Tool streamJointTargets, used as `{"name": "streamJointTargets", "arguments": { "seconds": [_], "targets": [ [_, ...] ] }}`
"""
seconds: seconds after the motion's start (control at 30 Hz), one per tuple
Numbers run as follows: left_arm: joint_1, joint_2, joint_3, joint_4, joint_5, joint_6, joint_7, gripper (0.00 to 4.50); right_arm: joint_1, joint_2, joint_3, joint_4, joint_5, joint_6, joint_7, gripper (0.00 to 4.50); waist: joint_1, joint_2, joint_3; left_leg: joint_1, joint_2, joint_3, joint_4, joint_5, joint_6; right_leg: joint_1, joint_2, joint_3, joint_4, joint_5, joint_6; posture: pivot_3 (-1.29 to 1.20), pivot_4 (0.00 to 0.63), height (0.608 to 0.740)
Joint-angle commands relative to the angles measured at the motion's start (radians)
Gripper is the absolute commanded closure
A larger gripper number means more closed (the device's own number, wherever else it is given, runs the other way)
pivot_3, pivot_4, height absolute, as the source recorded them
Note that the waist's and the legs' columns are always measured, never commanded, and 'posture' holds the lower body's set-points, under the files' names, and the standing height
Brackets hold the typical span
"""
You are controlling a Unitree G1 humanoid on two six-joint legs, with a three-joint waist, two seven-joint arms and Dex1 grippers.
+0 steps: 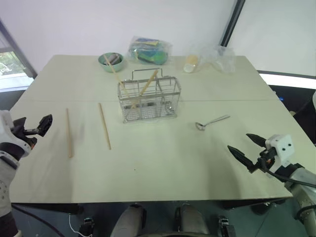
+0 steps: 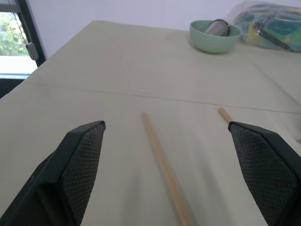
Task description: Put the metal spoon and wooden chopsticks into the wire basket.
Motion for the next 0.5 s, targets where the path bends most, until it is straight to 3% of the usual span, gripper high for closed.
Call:
{"name": "streamJointTargets", "arguments": {
  "seconds": [0.03, 0.5],
  "targets": [
    [-0.010, 0.027, 0.005, -0.023, 0.000, -0.016, -0.007, 0.08, -0.019, -0.007, -0.011, -0.055, 0.024, 0.018, -0.008, 0.00, 0.000, 0.000, 0.000, 0.000, 0.000, 0.000, 0.000, 0.000, 0.000, 0.000, 0.000, 0.000, 0.000, 0.000, 0.000, 0.00, 0.150, 0.643],
    [-0.043, 0.037, -0.018, -0.015, -0.004, -0.016, -0.010, 0.08, -0.080, -0.015, 0.016, -0.092, 0.012, 0.068, -0.043, 0.00, 0.000, 0.000, 0.000, 0.000, 0.000, 0.000, 0.000, 0.000, 0.000, 0.000, 0.000, 0.000, 0.000, 0.000, 0.000, 0.00, 0.150, 0.643]
  ]
}}
